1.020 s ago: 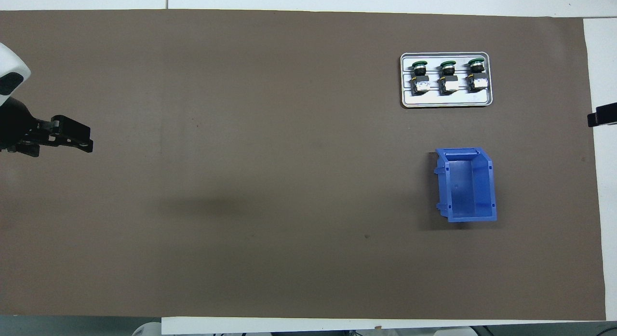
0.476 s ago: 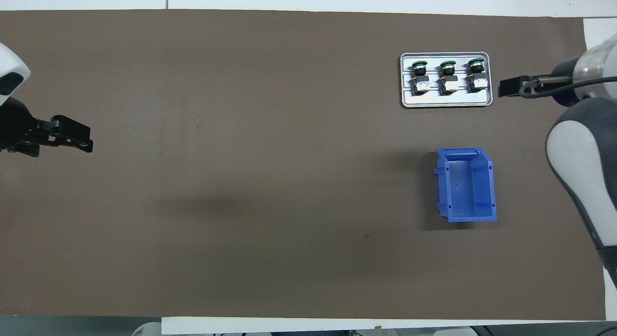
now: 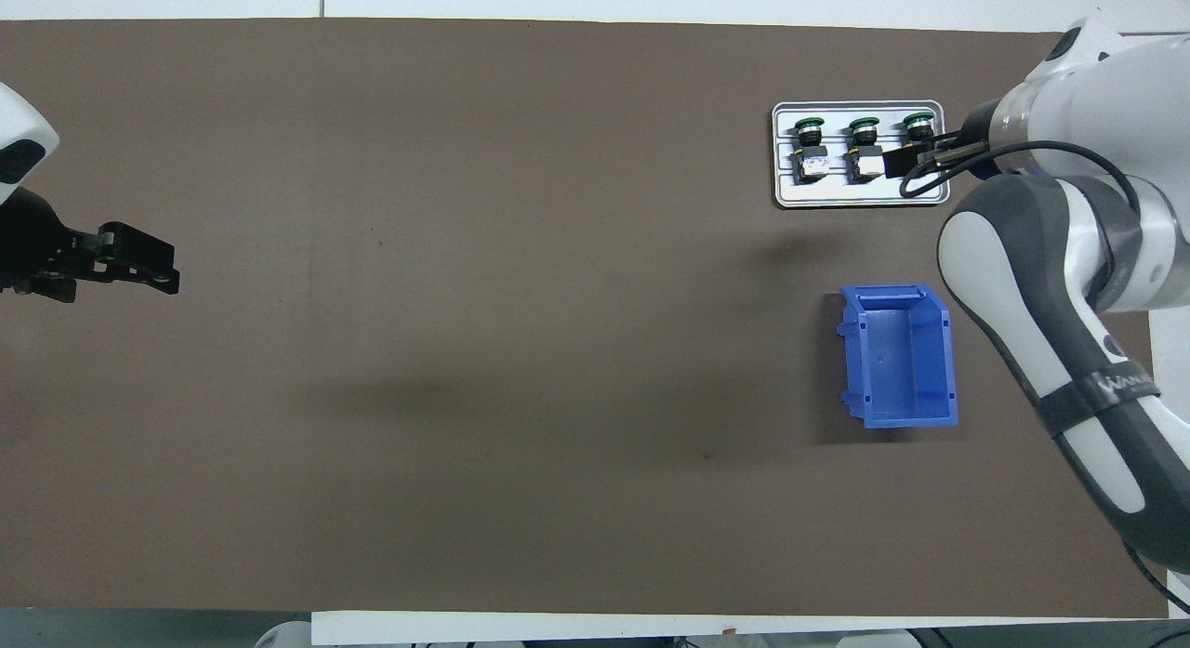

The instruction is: Place and press button with both arms

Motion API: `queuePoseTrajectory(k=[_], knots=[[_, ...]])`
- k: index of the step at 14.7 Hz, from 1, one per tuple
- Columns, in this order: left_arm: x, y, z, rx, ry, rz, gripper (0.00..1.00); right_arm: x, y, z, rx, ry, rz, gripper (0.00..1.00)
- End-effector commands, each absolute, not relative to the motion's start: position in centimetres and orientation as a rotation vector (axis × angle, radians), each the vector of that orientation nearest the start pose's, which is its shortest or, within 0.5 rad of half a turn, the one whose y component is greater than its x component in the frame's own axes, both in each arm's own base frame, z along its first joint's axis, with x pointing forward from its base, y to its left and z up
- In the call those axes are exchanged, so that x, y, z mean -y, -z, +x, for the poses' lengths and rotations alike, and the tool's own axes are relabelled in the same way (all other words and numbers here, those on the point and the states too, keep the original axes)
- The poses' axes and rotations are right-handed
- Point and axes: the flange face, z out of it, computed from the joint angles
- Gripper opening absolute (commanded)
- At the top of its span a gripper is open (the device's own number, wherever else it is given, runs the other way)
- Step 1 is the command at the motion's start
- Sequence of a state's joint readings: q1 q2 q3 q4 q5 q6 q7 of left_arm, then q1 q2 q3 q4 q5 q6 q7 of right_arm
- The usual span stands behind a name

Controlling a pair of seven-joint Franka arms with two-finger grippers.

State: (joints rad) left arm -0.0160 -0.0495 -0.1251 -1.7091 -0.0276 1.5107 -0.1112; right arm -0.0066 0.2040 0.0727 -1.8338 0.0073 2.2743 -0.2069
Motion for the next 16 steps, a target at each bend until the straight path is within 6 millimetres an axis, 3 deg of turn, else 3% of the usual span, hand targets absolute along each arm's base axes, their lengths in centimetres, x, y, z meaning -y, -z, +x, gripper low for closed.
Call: queuePoseTrajectory(k=[1, 8, 13, 16], knots=[[7.7, -58.2, 51.7, -0.063, -0.234, -3.132, 1.00, -7.1, -42.7, 63.7, 0.525, 0.395, -3.052, 0.92], [7.8, -58.1, 51.7, -0.065, -0.236, -3.132, 1.00, -7.6, -35.9, 65.3, 0.685, 0.439, -3.030, 0.92], [7.9, -58.1, 51.7, -0.065, -0.231, -3.132, 1.00, -6.7, -34.0, 66.1, 0.629, 0.491, -3.034, 0.92], [8.1, -58.0, 51.6, -0.067, -0.236, -3.131, 1.00, -6.5, -34.3, 66.3, 0.443, 0.473, -3.045, 0.88]])
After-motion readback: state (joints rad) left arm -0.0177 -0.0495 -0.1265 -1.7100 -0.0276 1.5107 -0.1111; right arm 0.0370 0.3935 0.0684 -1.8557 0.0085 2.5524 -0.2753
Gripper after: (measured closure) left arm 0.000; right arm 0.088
